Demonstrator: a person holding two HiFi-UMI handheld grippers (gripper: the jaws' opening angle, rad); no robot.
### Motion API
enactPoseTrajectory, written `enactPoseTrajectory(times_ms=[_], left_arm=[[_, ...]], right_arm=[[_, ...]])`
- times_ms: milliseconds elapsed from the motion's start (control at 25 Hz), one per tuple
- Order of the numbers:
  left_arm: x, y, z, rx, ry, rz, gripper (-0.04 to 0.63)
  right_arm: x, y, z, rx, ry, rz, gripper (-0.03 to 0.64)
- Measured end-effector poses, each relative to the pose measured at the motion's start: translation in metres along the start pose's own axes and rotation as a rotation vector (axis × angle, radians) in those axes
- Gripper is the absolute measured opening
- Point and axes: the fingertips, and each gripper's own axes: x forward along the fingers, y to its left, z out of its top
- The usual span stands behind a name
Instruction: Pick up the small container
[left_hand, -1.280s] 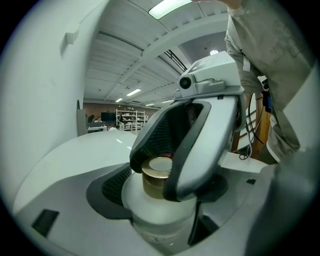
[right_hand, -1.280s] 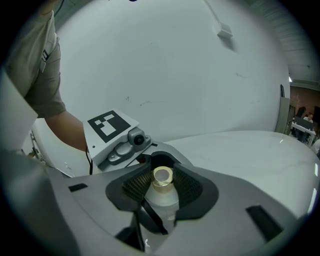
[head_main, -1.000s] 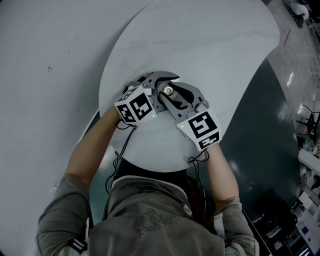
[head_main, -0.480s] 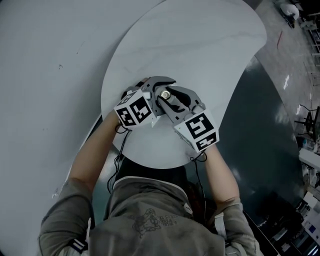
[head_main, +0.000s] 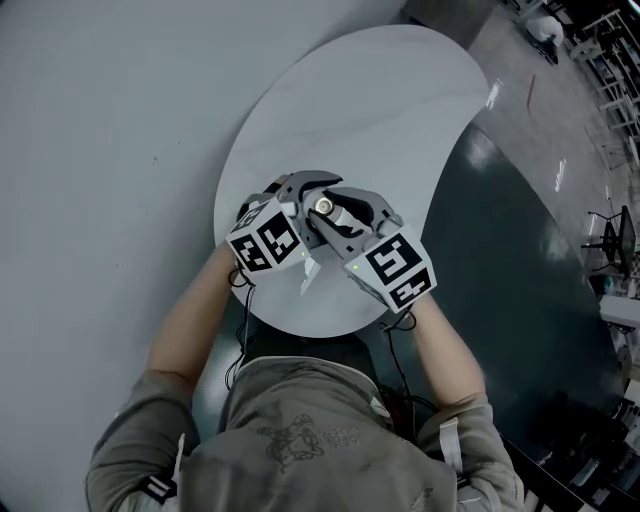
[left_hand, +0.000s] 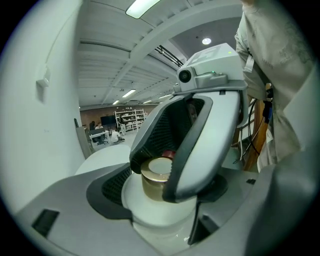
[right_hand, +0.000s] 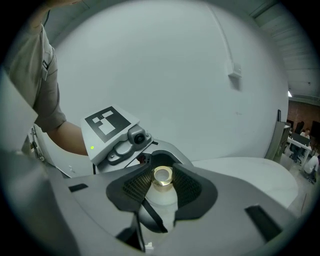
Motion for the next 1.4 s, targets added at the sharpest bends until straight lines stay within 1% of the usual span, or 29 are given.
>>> enactPoseTrajectory(times_ms=[160, 280, 480, 600, 840, 960, 1120, 1240, 1400], left_arm=[[-0.020, -0.010, 0.040, 0.012, 0.002, 0.006, 0.345], [-0.037, -0.012, 0.069, 0.037, 0.002, 0.023, 0.345], [-0.061, -0.014, 0.105, 0.086, 0.015, 0.045, 0.345], [-0.072, -0.025, 0.119, 0.088, 0.008, 0.053, 0.345], [-0.082, -0.042, 0.122, 0.100, 0.021, 0.063, 0.345], [-0.085, -0.056, 0.119, 0.095, 0.026, 0.060, 0.345], [-0.086, -0.074, 0.108, 0.057, 0.049, 0.044, 0.345], [-0.085, -0.081, 0.096, 0.022, 0.047, 0.024, 0.345], [-0.081, -0.092, 0.081, 0.003, 0.049, 0.017, 0.345]], right_arm=[[-0.031, 0.012, 0.032, -0.025, -0.022, 0.000, 0.138], [-0.051, 0.021, 0.059, -0.050, -0.042, -0.005, 0.138], [-0.074, 0.034, 0.095, -0.072, -0.064, -0.010, 0.139], [-0.087, 0.048, 0.105, -0.085, -0.073, -0.008, 0.139], [-0.096, 0.067, 0.105, -0.097, -0.071, -0.001, 0.140], [-0.100, 0.079, 0.099, -0.088, -0.074, 0.002, 0.140], [-0.101, 0.093, 0.087, -0.057, -0.068, 0.022, 0.139], [-0.094, 0.099, 0.077, -0.037, -0.050, 0.036, 0.139], [-0.088, 0.107, 0.060, -0.020, -0.026, 0.044, 0.138]])
